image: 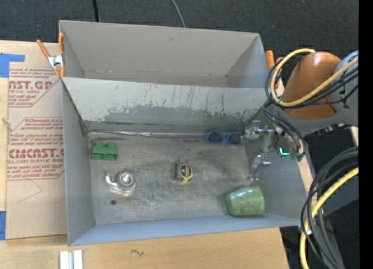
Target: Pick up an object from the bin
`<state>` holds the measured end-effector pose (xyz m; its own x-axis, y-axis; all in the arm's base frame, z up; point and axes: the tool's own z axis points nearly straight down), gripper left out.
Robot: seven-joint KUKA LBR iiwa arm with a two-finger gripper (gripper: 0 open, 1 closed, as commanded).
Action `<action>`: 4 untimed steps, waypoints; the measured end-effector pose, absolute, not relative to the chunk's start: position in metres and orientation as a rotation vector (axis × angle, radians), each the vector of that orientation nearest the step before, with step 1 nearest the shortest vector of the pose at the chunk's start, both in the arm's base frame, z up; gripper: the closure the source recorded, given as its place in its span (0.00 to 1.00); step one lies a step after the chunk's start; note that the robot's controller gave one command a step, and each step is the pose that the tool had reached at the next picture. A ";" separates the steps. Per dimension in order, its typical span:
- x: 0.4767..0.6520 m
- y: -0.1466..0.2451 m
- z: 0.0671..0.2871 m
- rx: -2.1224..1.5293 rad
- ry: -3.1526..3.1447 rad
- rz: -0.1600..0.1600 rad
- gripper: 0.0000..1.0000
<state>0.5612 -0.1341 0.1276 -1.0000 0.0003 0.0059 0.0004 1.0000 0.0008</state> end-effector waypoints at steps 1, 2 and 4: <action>0.480 -0.122 0.170 0.455 -3.108 -0.001 0.00; 0.490 -0.116 0.075 0.694 -3.086 0.010 0.00; 0.501 -0.145 0.269 1.119 -2.944 0.008 1.00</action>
Offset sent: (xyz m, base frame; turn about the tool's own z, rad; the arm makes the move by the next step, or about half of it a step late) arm -0.0814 0.0114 0.0422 -0.2905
